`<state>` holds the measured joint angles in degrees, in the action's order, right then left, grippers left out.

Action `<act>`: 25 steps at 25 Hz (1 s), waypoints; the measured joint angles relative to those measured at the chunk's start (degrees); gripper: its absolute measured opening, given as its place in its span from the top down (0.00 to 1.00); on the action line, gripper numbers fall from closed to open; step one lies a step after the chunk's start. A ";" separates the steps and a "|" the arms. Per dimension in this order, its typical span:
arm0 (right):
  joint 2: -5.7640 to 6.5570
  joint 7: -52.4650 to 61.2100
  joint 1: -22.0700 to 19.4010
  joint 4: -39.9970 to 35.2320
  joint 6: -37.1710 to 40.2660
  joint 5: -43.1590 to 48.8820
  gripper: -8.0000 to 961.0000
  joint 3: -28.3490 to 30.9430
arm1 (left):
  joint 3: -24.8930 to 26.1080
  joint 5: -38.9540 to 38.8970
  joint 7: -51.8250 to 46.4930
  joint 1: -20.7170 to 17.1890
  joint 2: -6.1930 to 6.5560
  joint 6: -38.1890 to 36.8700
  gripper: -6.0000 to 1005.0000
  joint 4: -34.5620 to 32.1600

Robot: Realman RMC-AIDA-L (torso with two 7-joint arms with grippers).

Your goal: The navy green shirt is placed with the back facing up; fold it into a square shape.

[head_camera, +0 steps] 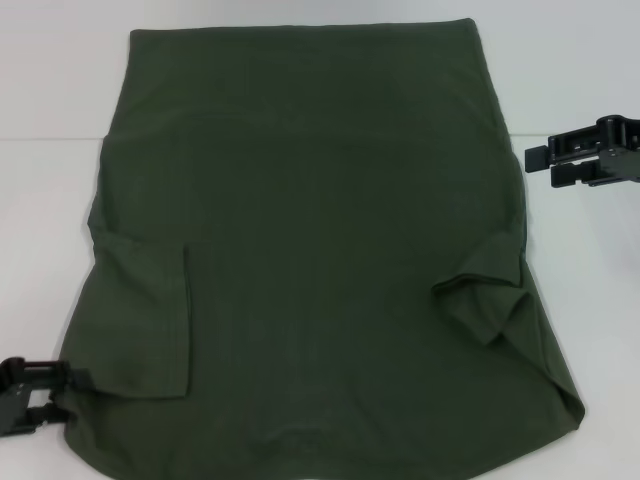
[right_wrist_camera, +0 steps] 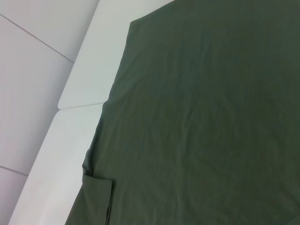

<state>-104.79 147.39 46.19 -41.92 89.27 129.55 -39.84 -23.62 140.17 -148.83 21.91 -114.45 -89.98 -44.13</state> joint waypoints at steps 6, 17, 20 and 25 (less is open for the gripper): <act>0.02 0.00 -0.19 -0.02 0.08 0.00 0.40 0.65 | 0.46 -0.45 0.58 2.14 0.01 -1.29 0.39 0.30; 0.16 -0.03 -0.75 0.07 0.26 0.00 0.41 1.08 | 1.29 -0.39 0.18 2.13 -0.02 0.51 0.39 0.64; 0.20 -0.01 -0.82 -0.03 0.30 0.00 0.42 1.23 | 1.13 -0.27 -0.45 2.75 -0.17 1.53 0.39 1.07; 0.20 0.00 -0.91 0.07 0.30 0.00 0.42 1.26 | 1.09 -0.62 -0.69 2.99 -0.29 1.43 0.38 0.75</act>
<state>-104.59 147.39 45.27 -41.86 89.57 129.55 -38.58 -22.53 139.55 -149.53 24.90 -114.74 -88.55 -43.38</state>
